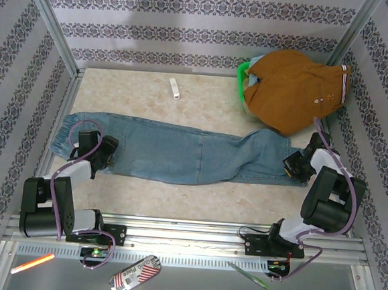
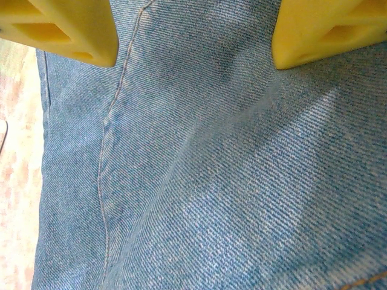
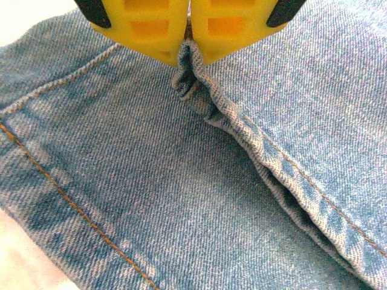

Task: Fold and stack the trousers

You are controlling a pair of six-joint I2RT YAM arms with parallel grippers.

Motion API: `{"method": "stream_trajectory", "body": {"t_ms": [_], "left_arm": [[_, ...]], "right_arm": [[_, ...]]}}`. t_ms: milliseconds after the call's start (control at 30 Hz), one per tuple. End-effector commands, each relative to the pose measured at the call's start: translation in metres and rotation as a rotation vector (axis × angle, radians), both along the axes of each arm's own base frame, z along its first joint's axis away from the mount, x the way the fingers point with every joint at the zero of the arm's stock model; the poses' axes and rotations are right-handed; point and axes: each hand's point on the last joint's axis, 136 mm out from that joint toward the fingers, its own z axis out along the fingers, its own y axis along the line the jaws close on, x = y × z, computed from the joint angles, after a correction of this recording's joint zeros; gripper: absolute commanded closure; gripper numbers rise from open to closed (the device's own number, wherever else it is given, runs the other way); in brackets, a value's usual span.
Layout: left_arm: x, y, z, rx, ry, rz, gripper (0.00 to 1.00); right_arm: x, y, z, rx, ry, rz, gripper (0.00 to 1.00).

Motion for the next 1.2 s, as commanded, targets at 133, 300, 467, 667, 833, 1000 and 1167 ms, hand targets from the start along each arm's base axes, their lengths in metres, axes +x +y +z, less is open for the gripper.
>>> {"method": "stream_trajectory", "body": {"t_ms": [133, 300, 467, 667, 833, 1000, 1167], "left_arm": [[0.003, 0.003, 0.005, -0.013, -0.024, 0.012, 0.32], [0.006, 0.002, 0.012, -0.026, -0.05, 0.014, 0.32], [0.008, -0.003, 0.009, -0.051, -0.054, 0.002, 0.32], [0.01, -0.009, 0.014, -0.084, -0.07, -0.017, 0.31], [0.013, -0.008, 0.046, -0.056, -0.122, -0.025, 0.29], [0.034, -0.019, 0.079, 0.01, -0.159, -0.104, 0.27], [0.063, -0.018, 0.086, 0.032, -0.153, -0.133, 0.26]], "right_arm": [[0.003, -0.043, 0.061, -0.124, -0.116, -0.102, 1.0], [-0.009, -0.078, 0.064, -0.117, -0.133, -0.222, 1.0], [-0.016, -0.078, 0.032, -0.034, -0.086, -0.258, 1.0], [-0.025, -0.064, 0.031, -0.005, -0.077, -0.25, 0.48], [-0.008, -0.017, 0.089, -0.085, -0.214, -0.09, 0.44], [0.043, 0.087, 0.106, -0.026, -0.301, 0.233, 0.48], [0.089, 0.211, 0.083, -0.012, -0.212, 0.642, 0.54]]}}
